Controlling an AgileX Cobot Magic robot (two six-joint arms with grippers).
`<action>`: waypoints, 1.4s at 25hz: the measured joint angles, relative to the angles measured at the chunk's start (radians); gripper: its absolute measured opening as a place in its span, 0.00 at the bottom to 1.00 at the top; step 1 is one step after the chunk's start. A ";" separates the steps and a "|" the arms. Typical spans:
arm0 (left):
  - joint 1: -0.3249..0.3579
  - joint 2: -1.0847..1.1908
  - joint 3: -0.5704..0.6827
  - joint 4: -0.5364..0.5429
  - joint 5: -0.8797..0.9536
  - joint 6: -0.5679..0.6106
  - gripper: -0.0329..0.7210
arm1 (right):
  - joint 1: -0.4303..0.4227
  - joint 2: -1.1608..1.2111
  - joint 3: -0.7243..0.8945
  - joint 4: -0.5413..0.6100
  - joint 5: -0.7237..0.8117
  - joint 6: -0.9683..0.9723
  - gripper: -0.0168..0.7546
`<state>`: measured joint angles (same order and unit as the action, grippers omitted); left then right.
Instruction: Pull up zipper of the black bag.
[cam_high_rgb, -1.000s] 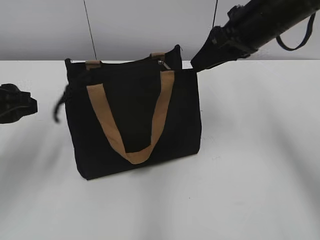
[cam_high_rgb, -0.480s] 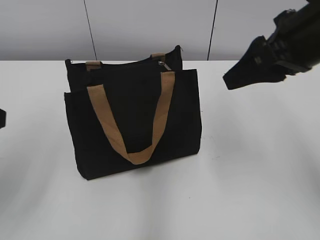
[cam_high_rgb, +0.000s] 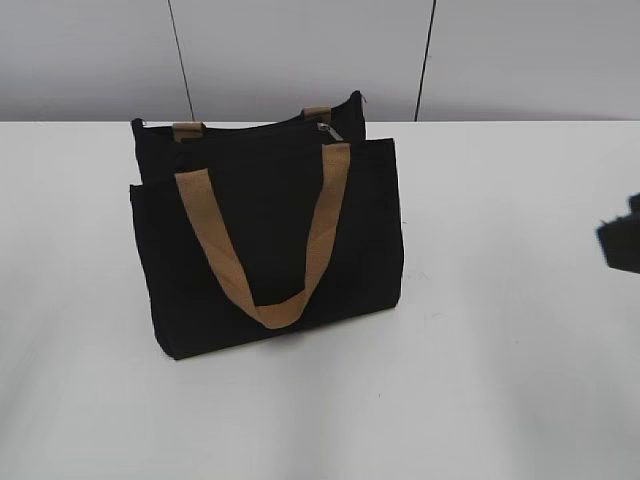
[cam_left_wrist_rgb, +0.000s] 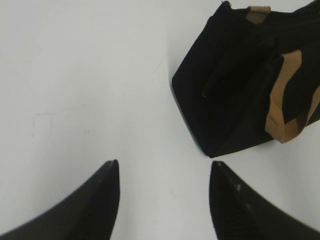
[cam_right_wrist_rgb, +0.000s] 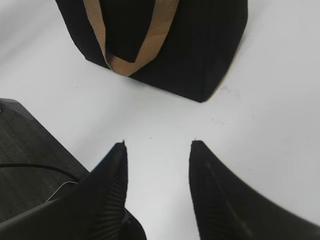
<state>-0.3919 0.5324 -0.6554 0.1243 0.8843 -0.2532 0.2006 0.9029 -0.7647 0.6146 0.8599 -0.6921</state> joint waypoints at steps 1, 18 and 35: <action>0.000 -0.032 0.000 0.008 0.018 0.000 0.61 | 0.000 -0.058 0.023 -0.030 0.000 0.028 0.44; -0.002 -0.436 0.050 -0.051 0.176 0.101 0.61 | 0.000 -0.815 0.267 -0.506 0.218 0.571 0.44; -0.003 -0.464 0.127 -0.083 0.179 0.124 0.53 | 0.000 -0.909 0.279 -0.555 0.235 0.600 0.44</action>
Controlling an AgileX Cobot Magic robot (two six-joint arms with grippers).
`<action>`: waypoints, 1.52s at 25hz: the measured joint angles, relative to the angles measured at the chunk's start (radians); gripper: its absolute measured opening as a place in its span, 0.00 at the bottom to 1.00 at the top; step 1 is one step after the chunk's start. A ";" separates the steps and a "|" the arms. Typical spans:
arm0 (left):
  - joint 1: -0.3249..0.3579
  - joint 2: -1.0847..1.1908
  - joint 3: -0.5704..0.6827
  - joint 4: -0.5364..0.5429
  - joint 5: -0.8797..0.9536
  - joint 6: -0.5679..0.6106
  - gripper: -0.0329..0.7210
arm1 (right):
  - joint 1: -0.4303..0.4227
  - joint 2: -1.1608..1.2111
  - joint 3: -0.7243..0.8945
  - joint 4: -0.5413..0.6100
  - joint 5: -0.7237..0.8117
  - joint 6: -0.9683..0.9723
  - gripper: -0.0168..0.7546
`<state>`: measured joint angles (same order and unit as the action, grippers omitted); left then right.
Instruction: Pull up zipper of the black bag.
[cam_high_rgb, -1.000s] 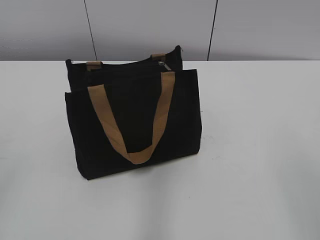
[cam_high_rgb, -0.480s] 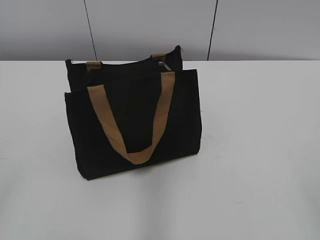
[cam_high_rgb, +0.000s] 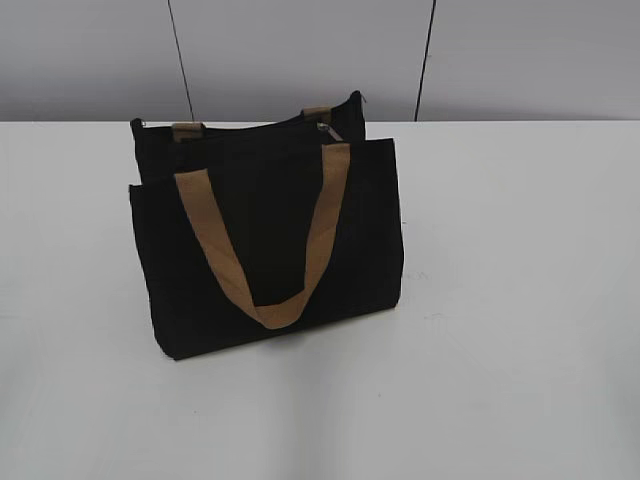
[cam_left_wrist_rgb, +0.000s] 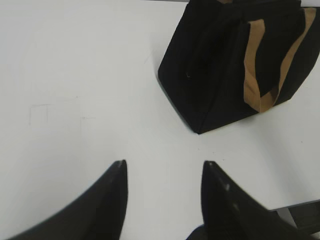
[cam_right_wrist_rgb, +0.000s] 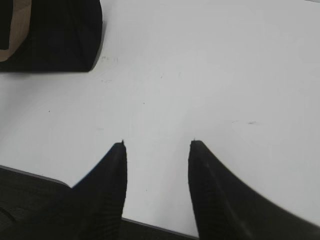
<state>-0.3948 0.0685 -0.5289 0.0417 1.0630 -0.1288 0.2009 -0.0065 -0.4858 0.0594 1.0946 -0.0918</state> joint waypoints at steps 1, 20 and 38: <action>0.000 0.000 0.000 0.000 0.000 0.000 0.52 | 0.000 0.000 0.000 0.000 0.000 0.000 0.44; 0.212 -0.076 0.000 -0.005 -0.002 0.000 0.47 | -0.163 0.000 0.000 0.004 0.000 0.001 0.44; 0.334 -0.076 0.000 -0.005 -0.002 0.001 0.40 | -0.263 0.000 0.000 0.004 0.000 0.001 0.44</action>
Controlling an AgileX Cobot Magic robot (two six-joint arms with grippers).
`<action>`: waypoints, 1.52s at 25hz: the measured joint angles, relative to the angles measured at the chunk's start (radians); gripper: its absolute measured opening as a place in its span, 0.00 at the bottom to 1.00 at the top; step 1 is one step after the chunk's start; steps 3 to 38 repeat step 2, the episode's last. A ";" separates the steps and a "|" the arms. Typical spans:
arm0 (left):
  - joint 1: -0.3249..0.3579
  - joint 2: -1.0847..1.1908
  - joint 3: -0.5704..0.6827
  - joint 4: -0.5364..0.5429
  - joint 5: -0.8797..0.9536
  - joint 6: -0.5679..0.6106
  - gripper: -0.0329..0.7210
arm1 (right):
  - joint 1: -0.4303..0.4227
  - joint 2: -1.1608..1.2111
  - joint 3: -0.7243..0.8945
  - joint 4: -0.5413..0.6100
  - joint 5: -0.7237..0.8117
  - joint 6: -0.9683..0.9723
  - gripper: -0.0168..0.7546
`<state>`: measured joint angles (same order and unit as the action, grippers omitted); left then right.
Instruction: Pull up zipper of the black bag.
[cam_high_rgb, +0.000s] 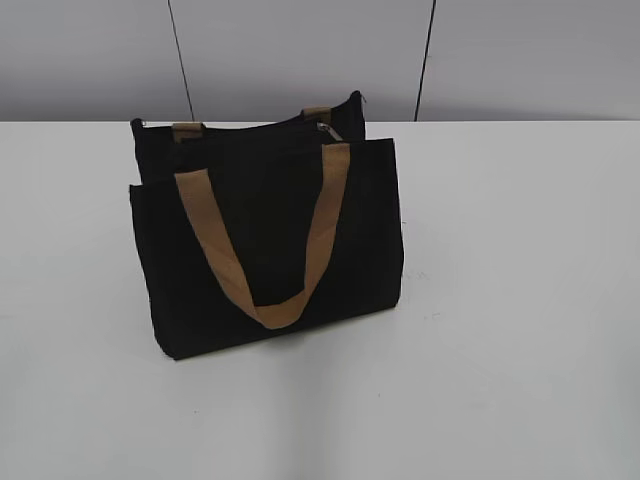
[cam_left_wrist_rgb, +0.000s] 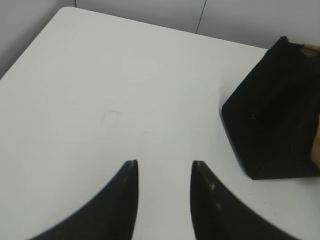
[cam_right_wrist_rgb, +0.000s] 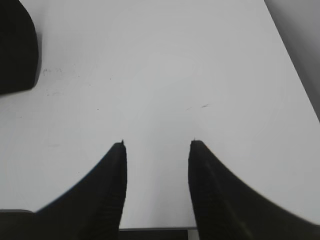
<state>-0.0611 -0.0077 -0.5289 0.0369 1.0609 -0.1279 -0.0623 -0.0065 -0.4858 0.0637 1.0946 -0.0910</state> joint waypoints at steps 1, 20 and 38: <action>0.010 0.000 0.000 0.000 0.000 0.000 0.40 | 0.000 0.000 0.000 0.000 0.000 0.000 0.44; 0.017 0.000 0.000 0.000 0.000 0.001 0.39 | 0.000 0.000 0.000 0.000 0.000 0.000 0.44; 0.017 0.000 0.000 0.000 0.000 0.001 0.39 | 0.000 0.000 0.000 0.000 0.000 0.000 0.44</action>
